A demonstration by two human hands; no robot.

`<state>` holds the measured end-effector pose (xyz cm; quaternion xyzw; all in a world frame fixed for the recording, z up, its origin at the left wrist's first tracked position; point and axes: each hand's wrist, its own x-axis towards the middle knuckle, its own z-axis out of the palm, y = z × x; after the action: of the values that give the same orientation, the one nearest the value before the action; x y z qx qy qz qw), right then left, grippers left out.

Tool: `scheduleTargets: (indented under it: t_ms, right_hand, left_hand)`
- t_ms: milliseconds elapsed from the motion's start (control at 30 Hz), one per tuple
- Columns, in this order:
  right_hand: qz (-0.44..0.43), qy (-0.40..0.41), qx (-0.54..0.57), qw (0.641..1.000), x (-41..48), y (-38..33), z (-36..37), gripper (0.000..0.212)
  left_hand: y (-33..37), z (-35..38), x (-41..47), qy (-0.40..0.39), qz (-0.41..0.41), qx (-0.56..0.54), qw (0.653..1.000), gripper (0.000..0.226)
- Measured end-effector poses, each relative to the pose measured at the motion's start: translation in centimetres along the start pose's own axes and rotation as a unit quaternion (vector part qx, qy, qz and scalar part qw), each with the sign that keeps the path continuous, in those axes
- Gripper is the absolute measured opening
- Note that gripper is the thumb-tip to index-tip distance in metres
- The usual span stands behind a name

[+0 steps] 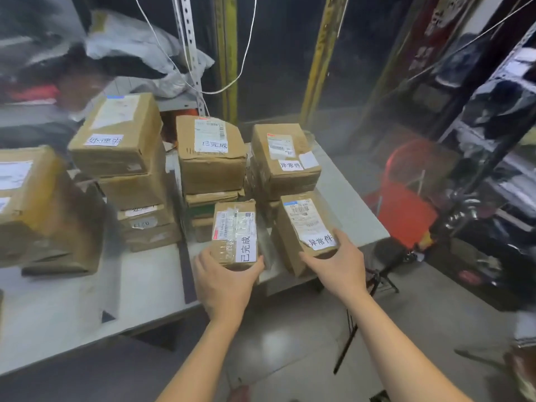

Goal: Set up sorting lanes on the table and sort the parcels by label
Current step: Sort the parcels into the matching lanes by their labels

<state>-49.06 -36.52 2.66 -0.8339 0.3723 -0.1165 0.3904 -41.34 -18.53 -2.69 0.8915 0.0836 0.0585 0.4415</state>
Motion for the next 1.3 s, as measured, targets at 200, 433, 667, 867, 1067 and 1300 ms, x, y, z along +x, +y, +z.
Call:
scheduleTargets:
  t_ms: [200,433,667,867,1067,1300]
  right_hand:
    - [-0.05,-0.038,-0.005,0.998,3.7,3.5,0.4,0.057]
    - [-0.074,-0.061,0.013,0.995,5.6,5.8,0.0,0.085]
    - [-0.094,-0.087,-0.05,0.991,5.8,5.2,-1.1,0.116]
    - [-0.161,-0.049,-0.042,0.985,5.3,4.5,-1.3,0.102]
    - [-0.276,-0.066,-0.064,0.957,3.9,2.5,-0.3,0.078]
    - [-0.377,-0.201,-0.116,0.897,-0.1,-3.9,4.2,0.071]
  left_hand:
    - [1.3,3.4,-1.6,0.04,-0.038,0.027,0.998,0.096]
    - [2.1,5.1,-2.5,0.078,-0.042,0.051,0.995,0.096]
    - [2.6,3.8,-3.0,0.072,-0.052,0.099,0.991,0.12]
    - [2.9,1.2,-3.3,0.027,-0.022,0.116,0.993,0.111]
    - [2.8,-2.7,-3.0,0.028,0.046,0.18,0.982,0.09]
    - [-0.5,-11.4,-1.8,0.047,0.085,0.308,0.947,0.072]
